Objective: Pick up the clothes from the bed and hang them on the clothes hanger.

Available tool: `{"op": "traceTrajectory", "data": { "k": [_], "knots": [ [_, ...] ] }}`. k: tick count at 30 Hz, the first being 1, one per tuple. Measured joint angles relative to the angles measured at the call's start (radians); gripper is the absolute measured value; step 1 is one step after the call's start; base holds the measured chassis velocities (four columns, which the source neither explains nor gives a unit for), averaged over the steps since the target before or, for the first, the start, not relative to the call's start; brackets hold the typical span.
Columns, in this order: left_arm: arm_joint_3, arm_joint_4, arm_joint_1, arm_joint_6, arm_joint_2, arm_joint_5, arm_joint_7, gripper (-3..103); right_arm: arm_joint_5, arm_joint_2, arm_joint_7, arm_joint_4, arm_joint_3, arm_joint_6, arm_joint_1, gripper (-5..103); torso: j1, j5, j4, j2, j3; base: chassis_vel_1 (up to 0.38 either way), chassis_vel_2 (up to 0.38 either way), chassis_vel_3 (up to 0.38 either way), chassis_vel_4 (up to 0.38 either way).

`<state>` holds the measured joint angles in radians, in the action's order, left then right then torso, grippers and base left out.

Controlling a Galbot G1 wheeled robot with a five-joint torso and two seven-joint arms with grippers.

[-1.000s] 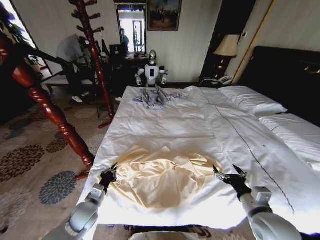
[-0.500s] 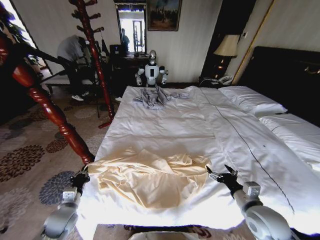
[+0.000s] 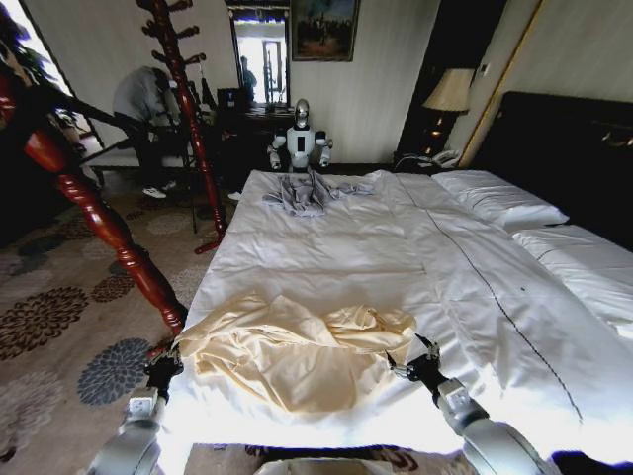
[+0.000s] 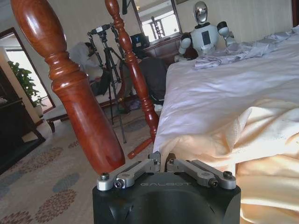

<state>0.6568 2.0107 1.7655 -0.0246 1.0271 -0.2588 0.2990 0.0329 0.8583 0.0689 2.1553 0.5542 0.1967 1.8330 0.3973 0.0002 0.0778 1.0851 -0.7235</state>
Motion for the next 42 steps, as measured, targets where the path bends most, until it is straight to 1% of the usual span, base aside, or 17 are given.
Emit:
{"op": "traceTrajectory", "data": {
  "k": [2,4,12,17,19,22,27,30,31,33,35,37,38,39,42],
  "knots": [
    [0.000,0.009,-0.003,-0.010,-0.002,-0.001,0.005,1,-0.039,-0.004,-0.004,-0.009,-0.022,-0.010,0.001,100,0.000,-0.0002,0.0001,0.000,0.000,0.000,0.000,0.000,0.000],
    [-0.003,0.013,-0.004,-0.014,-0.003,-0.001,0.008,1,-0.049,0.001,-0.002,-0.030,-0.046,-0.013,-0.011,100,0.000,-0.0003,0.0002,0.000,0.000,0.000,0.000,0.000,0.000],
    [-0.002,0.027,0.002,-0.025,-0.002,0.000,0.015,1,-0.046,0.044,0.032,-0.098,-0.123,-0.016,-0.102,100,0.000,-0.0002,0.0000,0.000,0.000,0.000,0.000,0.000,0.000],
    [-0.002,0.034,0.008,-0.030,-0.001,0.000,0.016,1,-0.025,0.050,0.044,-0.109,-0.130,-0.016,-0.129,100,0.000,-0.0001,0.0000,0.000,0.000,0.000,0.000,0.000,0.000],
    [-0.010,0.036,0.005,-0.035,-0.001,0.001,0.019,1,-0.012,0.046,0.047,-0.101,-0.127,-0.009,-0.137,100,0.000,-0.0004,0.0001,0.000,0.000,0.000,0.000,0.000,0.000],
    [-0.014,0.038,0.003,-0.036,-0.001,0.001,0.020,1,-0.020,0.049,0.048,-0.111,-0.144,-0.009,-0.146,100,0.000,-0.0003,0.0002,0.000,0.000,0.000,0.000,0.000,0.000],
    [-0.022,0.039,0.002,-0.038,-0.001,0.002,0.020,1,-0.054,0.096,0.071,-0.144,-0.222,0.004,-0.215,100,0.000,-0.0002,0.0000,0.000,0.000,0.000,0.000,0.000,0.000],
    [-0.020,0.043,0.007,-0.039,-0.001,0.002,0.020,1,-0.034,0.107,0.092,-0.157,-0.240,0.035,-0.245,102,0.000,0.0000,-0.0002,0.000,0.000,0.000,0.000,0.000,0.000],
    [-0.015,0.044,0.011,-0.039,-0.001,0.002,0.020,1,-0.019,0.103,0.099,-0.157,-0.239,0.048,-0.244,93,0.000,0.0000,0.0001,0.000,0.000,0.000,0.000,0.000,0.000],
    [-0.013,0.044,0.014,-0.038,-0.001,0.001,0.020,1,-0.015,0.098,0.101,-0.156,-0.234,0.050,-0.240,93,0.000,0.0000,0.0001,0.000,0.000,0.000,0.000,0.000,0.000],
    [-0.011,0.043,0.017,-0.037,-0.001,0.001,0.018,1,-0.022,0.089,0.101,-0.156,-0.221,0.041,-0.233,83,0.000,-0.0004,0.0002,0.000,0.000,0.000,0.000,0.000,0.000],
    [-0.011,0.041,0.018,-0.037,0.000,0.001,0.018,1,-0.033,0.088,0.099,-0.158,-0.215,0.030,-0.232,83,0.000,-0.0003,0.0002,0.000,0.000,0.000,0.000,0.000,0.000],
    [-0.015,0.037,0.016,-0.036,0.002,0.002,0.017,1,-0.055,0.089,0.094,-0.161,-0.207,0.009,-0.232,72,0.000,-0.0002,0.0001,0.000,0.000,0.000,0.000,0.000,0.000],
    [-0.018,0.035,0.014,-0.036,0.004,0.002,0.017,1,-0.063,0.092,0.092,-0.161,-0.205,0.002,-0.233,72,0.000,-0.0002,0.0000,0.000,0.000,0.000,0.000,0.000,0.000],
    [-0.029,0.034,0.010,-0.036,0.007,0.005,0.017,1,-0.087,0.104,0.086,-0.158,-0.206,-0.022,-0.232,56,0.000,-0.0002,0.0001,0.000,0.000,0.000,0.000,0.000,0.000]
  ]
}}
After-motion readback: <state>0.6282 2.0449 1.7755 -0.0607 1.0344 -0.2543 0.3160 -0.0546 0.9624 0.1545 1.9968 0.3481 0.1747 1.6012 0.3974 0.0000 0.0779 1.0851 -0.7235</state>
